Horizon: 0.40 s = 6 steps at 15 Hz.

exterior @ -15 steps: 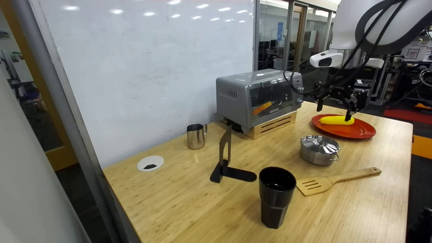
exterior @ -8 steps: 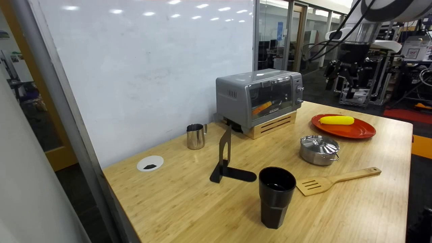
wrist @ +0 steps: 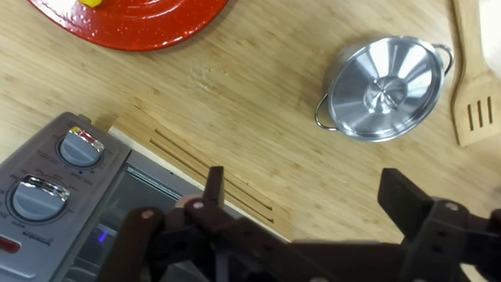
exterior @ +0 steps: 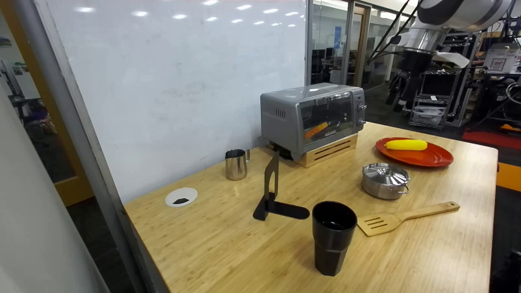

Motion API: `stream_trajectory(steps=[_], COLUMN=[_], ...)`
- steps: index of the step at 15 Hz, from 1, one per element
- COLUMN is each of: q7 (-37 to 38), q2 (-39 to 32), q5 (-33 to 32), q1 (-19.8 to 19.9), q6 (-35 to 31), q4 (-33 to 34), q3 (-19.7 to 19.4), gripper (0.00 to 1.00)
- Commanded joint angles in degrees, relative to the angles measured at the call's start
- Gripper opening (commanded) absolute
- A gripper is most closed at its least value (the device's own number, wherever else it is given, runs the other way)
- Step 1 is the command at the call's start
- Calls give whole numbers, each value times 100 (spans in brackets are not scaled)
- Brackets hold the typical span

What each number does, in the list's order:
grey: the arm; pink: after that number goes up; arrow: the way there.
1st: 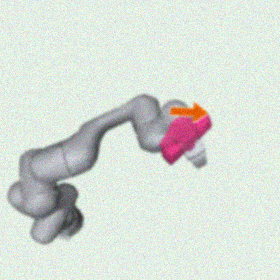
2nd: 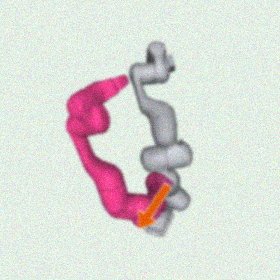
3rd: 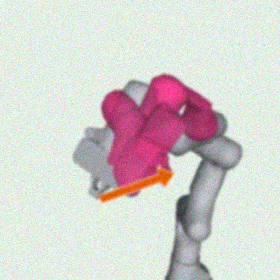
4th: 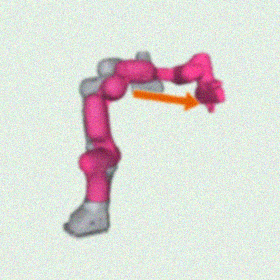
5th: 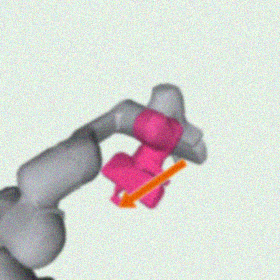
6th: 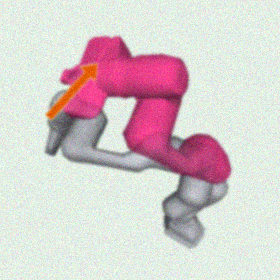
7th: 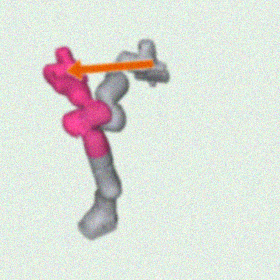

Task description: Place the salt shaker in the pot then close the pot

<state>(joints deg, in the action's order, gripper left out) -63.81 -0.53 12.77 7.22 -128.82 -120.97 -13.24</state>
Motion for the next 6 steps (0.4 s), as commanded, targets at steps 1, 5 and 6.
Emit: stream_trajectory(steps=[1, 5, 6], q7=[939, 1334, 1415], q2=[-450, -428, -477], q5=[297, 137, 134], q1=[135, 177, 183], q6=[-256, -309, -349], q4=[252, 122, 122], q3=[126, 207, 216], gripper=[100, 100, 100])
